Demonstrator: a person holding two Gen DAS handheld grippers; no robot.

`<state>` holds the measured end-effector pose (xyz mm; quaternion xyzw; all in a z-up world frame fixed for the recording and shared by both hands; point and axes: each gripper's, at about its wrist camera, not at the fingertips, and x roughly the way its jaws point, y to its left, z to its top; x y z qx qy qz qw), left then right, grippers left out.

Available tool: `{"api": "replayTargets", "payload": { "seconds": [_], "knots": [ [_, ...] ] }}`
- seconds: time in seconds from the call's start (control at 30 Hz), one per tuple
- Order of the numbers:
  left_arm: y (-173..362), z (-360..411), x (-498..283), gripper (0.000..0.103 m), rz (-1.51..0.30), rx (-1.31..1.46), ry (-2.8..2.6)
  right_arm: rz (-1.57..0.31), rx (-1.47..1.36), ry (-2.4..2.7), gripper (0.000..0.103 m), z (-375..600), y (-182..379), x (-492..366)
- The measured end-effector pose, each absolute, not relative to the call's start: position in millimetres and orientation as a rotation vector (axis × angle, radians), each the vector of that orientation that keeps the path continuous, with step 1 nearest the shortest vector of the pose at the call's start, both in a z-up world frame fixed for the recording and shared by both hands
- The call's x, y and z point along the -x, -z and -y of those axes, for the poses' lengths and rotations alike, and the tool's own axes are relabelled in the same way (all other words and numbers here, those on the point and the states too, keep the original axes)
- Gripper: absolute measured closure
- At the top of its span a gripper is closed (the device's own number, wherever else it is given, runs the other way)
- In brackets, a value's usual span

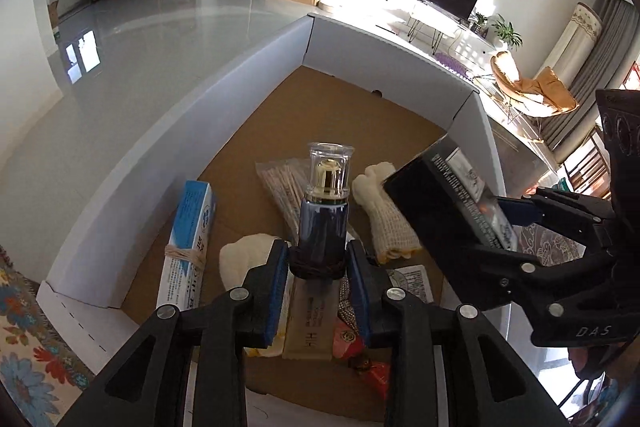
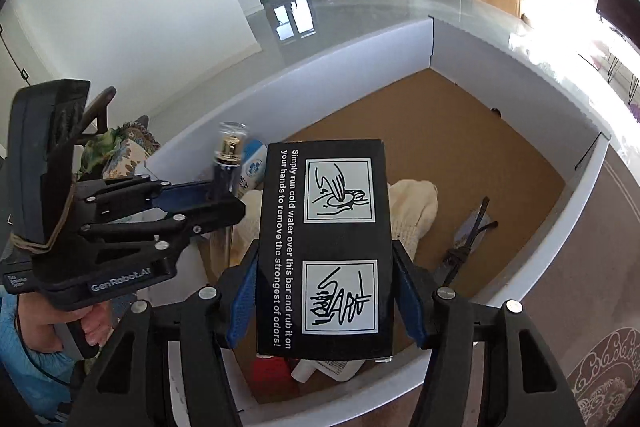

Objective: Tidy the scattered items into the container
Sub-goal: 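Carry the gold tube and black box over the cardboard box with both grippers, then open both grippers to drop the tube and black box into the cardboard box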

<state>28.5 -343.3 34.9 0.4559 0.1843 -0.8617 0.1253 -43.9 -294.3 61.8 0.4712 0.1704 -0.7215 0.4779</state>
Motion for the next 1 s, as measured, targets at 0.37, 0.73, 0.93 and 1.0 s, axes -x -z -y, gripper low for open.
{"api": "replayTargets", "payload": {
  "seconds": [0.37, 0.73, 0.93, 1.0],
  "knots": [
    [-65.8, 321.6, -35.4, 0.018, -0.347, -1.154, 2.304, -0.404, -0.894, 2.155, 0.000, 231.8, -121.1, 49.6],
    [-70.5, 296.6, -36.5, 0.005, -0.309, -1.105, 2.275, -0.375, -1.083, 2.107, 0.000, 224.7, -94.5, 62.9],
    [-73.2, 295.5, -40.9, 0.005, -0.287, -1.064, 2.284, -0.357, -1.065, 2.115, 0.000, 225.4, -97.0, 62.1],
    [-76.0, 292.7, -43.3, 0.005, -0.252, -1.025, 2.278, -0.383, -1.044, 2.110, 0.000, 230.4, -98.3, 57.5]
  ]
}}
